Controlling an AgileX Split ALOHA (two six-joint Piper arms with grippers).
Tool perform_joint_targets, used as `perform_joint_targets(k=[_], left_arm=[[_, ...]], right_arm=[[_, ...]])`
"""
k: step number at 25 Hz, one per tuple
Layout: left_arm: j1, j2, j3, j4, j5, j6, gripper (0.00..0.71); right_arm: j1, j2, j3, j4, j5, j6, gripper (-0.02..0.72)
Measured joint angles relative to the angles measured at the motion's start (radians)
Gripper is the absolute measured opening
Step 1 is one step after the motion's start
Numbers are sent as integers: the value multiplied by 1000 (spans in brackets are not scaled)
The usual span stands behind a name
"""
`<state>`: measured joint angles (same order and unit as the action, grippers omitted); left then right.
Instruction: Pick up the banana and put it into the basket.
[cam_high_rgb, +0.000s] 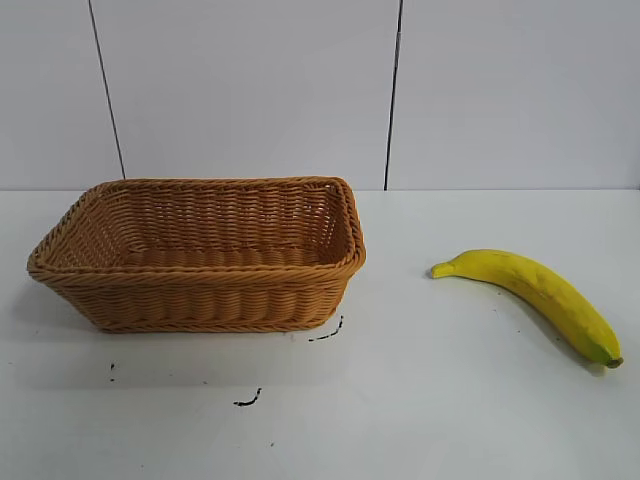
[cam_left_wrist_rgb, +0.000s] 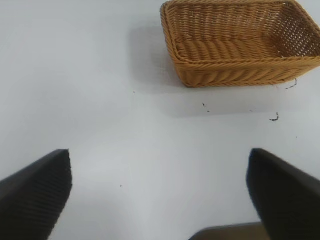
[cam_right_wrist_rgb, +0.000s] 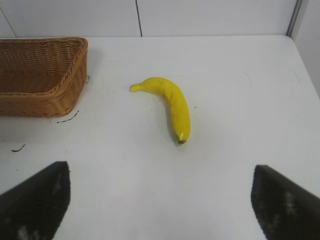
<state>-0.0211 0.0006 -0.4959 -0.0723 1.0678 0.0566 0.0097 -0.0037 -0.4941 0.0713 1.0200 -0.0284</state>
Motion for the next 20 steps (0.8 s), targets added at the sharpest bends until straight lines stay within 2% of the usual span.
perform_joint_targets(k=[12, 20], left_arm=[[0, 0, 0, 0, 0, 0, 690], [0, 0, 0, 0, 0, 0, 690]], right_arm=[[0, 27, -4, -3, 5, 0, 683], [0, 462, -202, -5, 17, -1, 683]])
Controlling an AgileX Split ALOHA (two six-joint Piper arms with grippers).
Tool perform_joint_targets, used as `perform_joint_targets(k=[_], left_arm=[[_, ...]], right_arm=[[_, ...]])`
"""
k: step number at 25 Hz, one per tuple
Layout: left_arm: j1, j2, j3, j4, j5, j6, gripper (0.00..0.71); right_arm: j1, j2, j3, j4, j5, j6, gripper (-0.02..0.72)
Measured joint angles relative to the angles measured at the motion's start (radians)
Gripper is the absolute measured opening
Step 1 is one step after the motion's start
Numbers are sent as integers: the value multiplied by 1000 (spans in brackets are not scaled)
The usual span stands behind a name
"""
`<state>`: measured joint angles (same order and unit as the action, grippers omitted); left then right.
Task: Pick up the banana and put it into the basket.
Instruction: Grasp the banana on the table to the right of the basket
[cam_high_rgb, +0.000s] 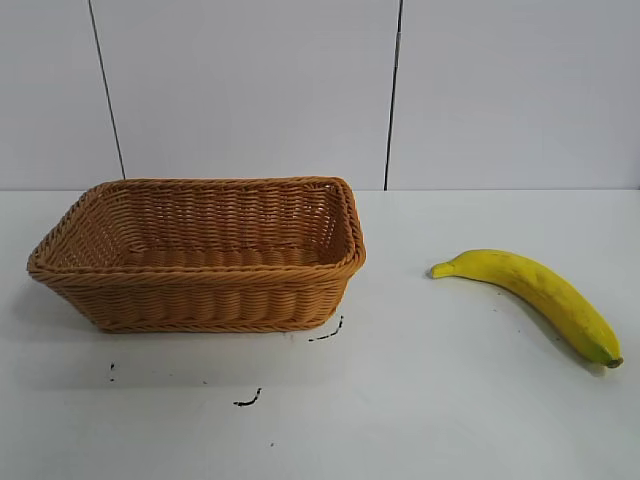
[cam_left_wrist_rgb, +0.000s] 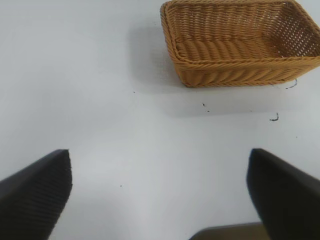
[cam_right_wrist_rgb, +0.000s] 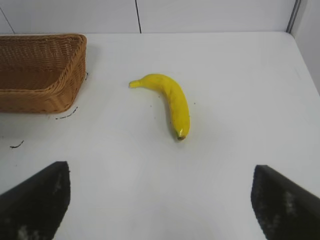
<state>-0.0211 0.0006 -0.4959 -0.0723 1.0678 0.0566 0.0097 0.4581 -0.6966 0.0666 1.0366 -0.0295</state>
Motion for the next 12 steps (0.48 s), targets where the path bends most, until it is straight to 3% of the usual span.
perform_joint_targets(k=[7, 12], left_arm=[[0, 0, 0, 0, 0, 0, 690], [0, 0, 0, 0, 0, 0, 690]], right_arm=[[0, 485, -213, 4, 20, -24, 683], [0, 798, -355, 5, 45, -96, 683]])
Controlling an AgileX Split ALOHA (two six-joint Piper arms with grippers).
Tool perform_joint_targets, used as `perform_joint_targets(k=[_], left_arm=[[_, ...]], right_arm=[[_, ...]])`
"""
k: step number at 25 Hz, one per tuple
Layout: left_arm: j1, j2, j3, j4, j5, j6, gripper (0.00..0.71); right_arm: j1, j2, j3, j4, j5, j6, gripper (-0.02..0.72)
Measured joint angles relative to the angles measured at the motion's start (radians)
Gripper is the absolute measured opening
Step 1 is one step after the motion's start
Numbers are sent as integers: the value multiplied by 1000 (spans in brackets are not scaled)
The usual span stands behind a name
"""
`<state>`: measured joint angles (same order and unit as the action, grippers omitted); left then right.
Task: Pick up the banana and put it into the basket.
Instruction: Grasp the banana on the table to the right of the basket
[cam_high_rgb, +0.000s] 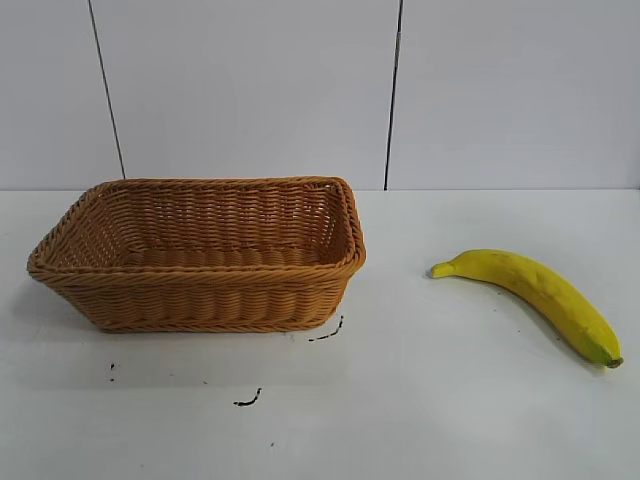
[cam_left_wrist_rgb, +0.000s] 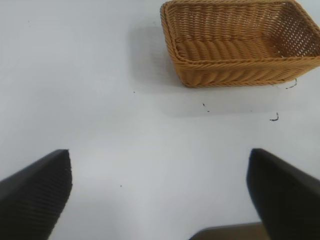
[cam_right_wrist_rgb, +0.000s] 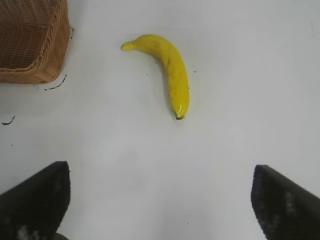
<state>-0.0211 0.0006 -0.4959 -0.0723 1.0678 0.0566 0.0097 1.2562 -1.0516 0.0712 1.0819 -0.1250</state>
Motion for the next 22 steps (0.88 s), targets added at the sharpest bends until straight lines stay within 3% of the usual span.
perform_joint_targets(k=[6, 16, 22], left_arm=[[0, 0, 0, 0, 0, 0, 690], [0, 0, 0, 0, 0, 0, 690], [0, 0, 0, 0, 0, 0, 690]], right_arm=[[0, 246, -138, 0, -25, -134, 683], [1, 486, -161, 29, -281, -297, 683], [14, 617, -161, 31, -439, -329, 683]])
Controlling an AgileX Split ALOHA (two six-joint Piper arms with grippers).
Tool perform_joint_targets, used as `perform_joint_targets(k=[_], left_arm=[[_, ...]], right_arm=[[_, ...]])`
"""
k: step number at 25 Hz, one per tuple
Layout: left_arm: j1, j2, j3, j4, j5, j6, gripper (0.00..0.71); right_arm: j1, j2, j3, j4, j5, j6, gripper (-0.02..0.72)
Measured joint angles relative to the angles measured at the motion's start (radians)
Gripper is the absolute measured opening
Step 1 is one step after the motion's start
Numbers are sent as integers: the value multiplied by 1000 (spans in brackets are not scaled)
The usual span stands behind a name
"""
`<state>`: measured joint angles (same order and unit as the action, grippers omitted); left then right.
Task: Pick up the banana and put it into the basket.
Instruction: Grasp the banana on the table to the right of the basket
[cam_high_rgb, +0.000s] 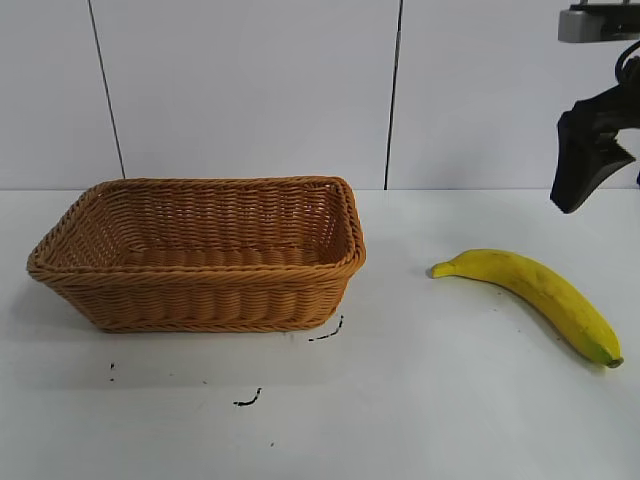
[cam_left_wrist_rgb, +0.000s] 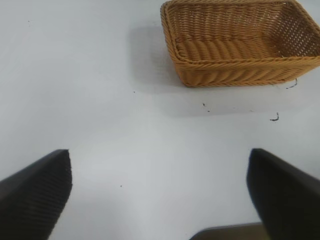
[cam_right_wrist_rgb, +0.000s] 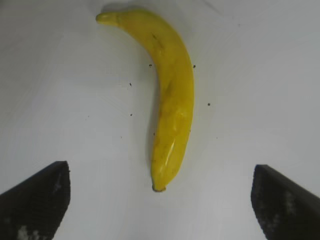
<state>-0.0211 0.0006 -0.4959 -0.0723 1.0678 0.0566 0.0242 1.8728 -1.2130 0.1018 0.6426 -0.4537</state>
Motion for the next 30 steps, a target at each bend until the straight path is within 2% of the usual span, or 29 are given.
perform_joint_targets(k=[7, 18, 25, 27, 29, 30], left_arm=[[0, 0, 0, 0, 0, 0, 690], [0, 0, 0, 0, 0, 0, 690], [0, 0, 0, 0, 0, 0, 690], [0, 0, 0, 0, 0, 0, 690], [0, 0, 0, 0, 0, 0, 690], [0, 0, 0, 0, 0, 0, 690]], right_arm=[[12, 133, 0, 14, -111, -2, 683], [12, 183, 0, 16, -175, 15, 683], [12, 214, 0, 17, -170, 33, 673], [12, 214, 0, 17, -171, 36, 589], [12, 214, 0, 17, -171, 36, 414], [12, 214, 0, 16, -170, 38, 293]])
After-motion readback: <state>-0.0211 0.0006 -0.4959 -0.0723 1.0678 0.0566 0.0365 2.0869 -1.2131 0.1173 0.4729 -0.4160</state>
